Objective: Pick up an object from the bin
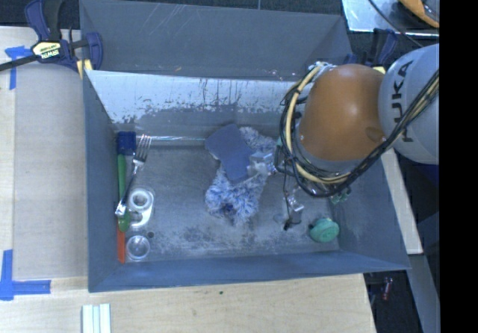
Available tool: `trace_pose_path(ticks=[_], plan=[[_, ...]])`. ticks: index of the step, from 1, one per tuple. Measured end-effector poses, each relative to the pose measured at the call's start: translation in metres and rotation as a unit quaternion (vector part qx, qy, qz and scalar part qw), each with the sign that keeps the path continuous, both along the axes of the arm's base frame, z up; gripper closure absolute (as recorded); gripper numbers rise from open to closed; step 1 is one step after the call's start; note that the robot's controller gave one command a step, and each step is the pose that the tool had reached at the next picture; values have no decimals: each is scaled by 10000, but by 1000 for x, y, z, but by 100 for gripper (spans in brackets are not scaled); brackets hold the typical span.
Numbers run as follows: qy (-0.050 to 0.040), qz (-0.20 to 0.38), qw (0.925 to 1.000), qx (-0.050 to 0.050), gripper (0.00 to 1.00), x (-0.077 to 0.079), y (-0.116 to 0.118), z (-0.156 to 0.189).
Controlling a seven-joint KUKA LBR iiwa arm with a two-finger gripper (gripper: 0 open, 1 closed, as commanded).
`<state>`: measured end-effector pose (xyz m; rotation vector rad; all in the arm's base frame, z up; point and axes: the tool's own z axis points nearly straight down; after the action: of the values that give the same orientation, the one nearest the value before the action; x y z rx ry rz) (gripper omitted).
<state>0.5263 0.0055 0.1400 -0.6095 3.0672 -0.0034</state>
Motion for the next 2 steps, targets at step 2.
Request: trace_pose_path(ticks=[2], plan=[[12,-274,9996,33,0,15,46,14]])
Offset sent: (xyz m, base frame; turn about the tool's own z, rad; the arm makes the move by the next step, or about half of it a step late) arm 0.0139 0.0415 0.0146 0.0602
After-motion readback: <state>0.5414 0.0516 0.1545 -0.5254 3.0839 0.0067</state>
